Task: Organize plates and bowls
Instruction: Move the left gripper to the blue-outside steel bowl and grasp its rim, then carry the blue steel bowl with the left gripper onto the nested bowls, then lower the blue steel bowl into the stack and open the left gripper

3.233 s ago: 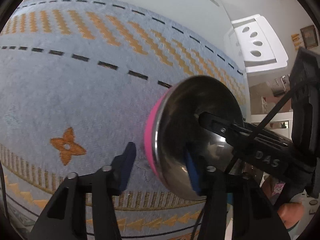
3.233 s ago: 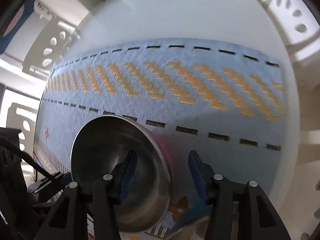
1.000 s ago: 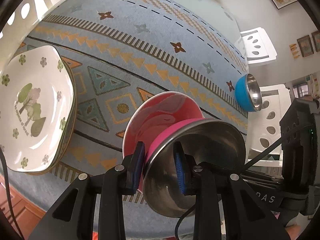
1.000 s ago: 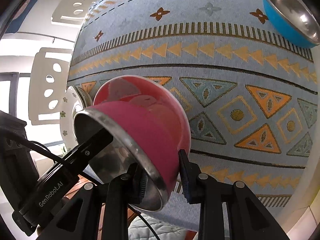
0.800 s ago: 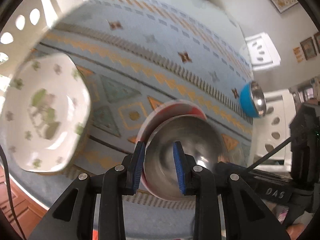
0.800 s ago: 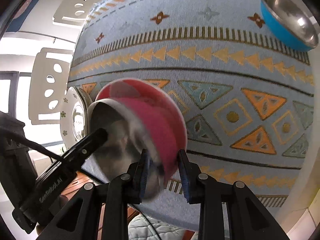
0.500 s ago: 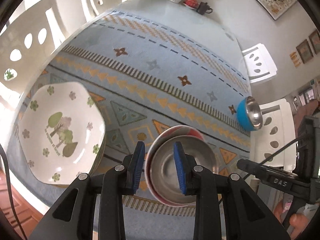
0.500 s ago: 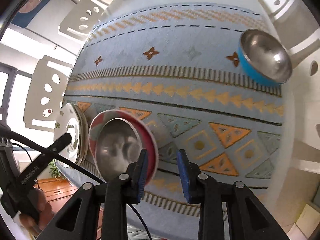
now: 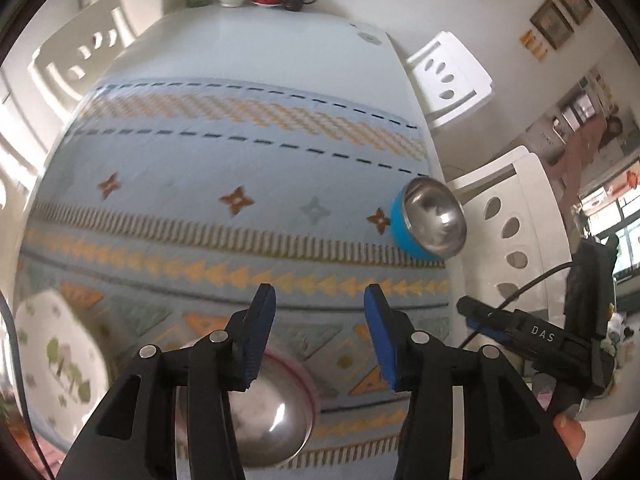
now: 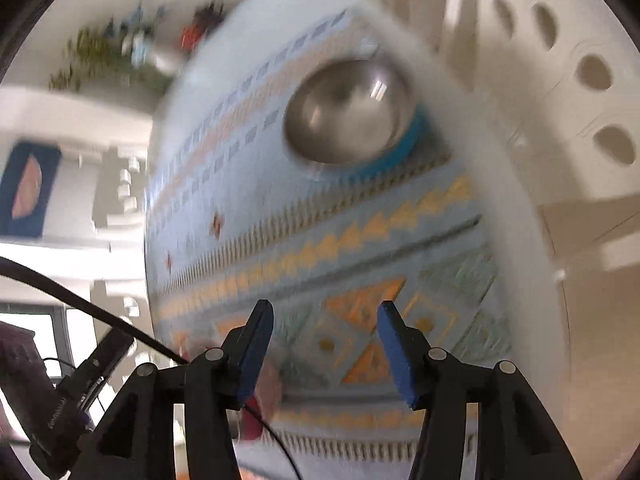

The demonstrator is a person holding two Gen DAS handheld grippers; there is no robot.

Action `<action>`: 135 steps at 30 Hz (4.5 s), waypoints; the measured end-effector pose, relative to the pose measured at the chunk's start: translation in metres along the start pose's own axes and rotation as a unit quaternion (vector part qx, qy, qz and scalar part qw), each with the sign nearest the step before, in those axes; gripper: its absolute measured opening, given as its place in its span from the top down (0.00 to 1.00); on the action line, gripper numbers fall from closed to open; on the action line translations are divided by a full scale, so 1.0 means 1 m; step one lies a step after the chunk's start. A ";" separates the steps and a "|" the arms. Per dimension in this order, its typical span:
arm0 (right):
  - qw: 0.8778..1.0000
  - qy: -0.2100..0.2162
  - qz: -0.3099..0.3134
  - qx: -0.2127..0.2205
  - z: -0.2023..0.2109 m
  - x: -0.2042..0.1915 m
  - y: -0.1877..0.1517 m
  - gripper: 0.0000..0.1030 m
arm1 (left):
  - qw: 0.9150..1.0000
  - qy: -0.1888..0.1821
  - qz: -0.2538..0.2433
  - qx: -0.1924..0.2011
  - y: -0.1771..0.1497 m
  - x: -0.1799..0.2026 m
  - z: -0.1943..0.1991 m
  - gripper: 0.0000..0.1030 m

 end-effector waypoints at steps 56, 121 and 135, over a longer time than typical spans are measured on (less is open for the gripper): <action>0.985 -0.072 0.124 0.093 0.023 -0.074 0.051 0.78 | 0.997 -0.064 -0.045 0.017 0.045 0.053 -0.020 0.89; 0.974 -0.087 0.166 -0.131 -0.084 -0.126 -0.142 0.75 | 0.985 -0.043 0.167 0.029 -0.125 -0.144 -0.012 0.77; 0.981 -0.048 0.157 -0.106 -0.067 -0.129 -0.137 0.72 | 0.984 -0.058 0.165 0.038 -0.120 -0.141 -0.001 0.76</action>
Point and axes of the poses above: each gripper's, at about its wrist camera, not at the fingertips, and z roughly against the way its jaws point, x to its right, y to its top, the point moved 7 cm from there along -z, roughly the way its jaws point, and after that the axes turned 10 degrees about -x, right-handed, at the moved point
